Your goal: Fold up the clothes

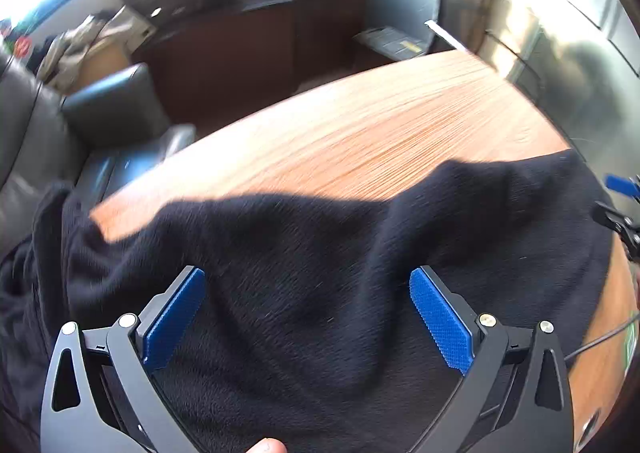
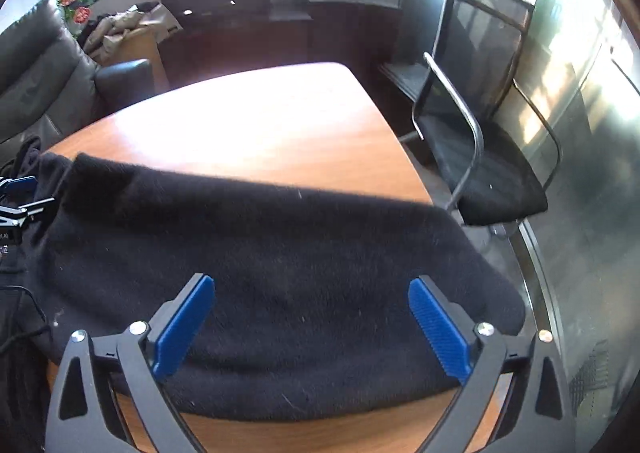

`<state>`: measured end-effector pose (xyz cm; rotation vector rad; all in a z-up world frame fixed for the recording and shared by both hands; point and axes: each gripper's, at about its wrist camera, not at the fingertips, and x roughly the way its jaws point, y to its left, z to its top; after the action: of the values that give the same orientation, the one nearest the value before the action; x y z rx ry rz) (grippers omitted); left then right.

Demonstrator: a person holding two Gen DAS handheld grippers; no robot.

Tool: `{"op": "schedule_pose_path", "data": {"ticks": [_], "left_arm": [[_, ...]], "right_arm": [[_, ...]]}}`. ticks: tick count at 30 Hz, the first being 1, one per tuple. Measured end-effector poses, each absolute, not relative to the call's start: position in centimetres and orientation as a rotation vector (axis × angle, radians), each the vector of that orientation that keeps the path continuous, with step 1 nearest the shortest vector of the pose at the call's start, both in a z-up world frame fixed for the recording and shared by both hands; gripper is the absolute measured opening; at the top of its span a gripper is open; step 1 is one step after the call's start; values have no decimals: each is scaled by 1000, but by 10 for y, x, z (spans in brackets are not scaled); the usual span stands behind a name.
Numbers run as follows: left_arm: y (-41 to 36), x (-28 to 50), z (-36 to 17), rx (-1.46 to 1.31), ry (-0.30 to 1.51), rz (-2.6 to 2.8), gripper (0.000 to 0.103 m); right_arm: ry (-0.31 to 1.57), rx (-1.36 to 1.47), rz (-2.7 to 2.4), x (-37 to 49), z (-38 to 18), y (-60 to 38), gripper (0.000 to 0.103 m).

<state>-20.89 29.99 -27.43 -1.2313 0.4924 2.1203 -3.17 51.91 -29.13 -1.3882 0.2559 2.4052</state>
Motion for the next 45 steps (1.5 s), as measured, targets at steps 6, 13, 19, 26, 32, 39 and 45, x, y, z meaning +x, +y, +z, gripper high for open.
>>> {"op": "schedule_pose_path", "data": {"ticks": [6, 13, 19, 26, 32, 39, 45], "left_arm": [[305, -206, -252, -1243, 558, 2242, 103], [311, -195, -267, -1240, 578, 2186, 103], [312, -211, -292, -1302, 440, 2096, 103], [300, -198, -276, -1269, 422, 2071, 103], [299, -204, -289, -1255, 471, 1972, 103], [283, -206, -292, -1225, 452, 1988, 103], [265, -222, -270, -1153, 354, 2026, 103]], "right_arm": [[270, -1395, 2477, -47, -280, 497, 99], [286, -1496, 2325, -80, -324, 526, 100], [346, -1459, 2278, -37, -338, 555, 103], [341, -1441, 2261, -21, -337, 568, 103], [233, -1451, 2524, -42, -318, 542, 100], [310, -1425, 2347, -19, -338, 575, 103], [333, -1489, 2306, -38, -299, 540, 94]]}}
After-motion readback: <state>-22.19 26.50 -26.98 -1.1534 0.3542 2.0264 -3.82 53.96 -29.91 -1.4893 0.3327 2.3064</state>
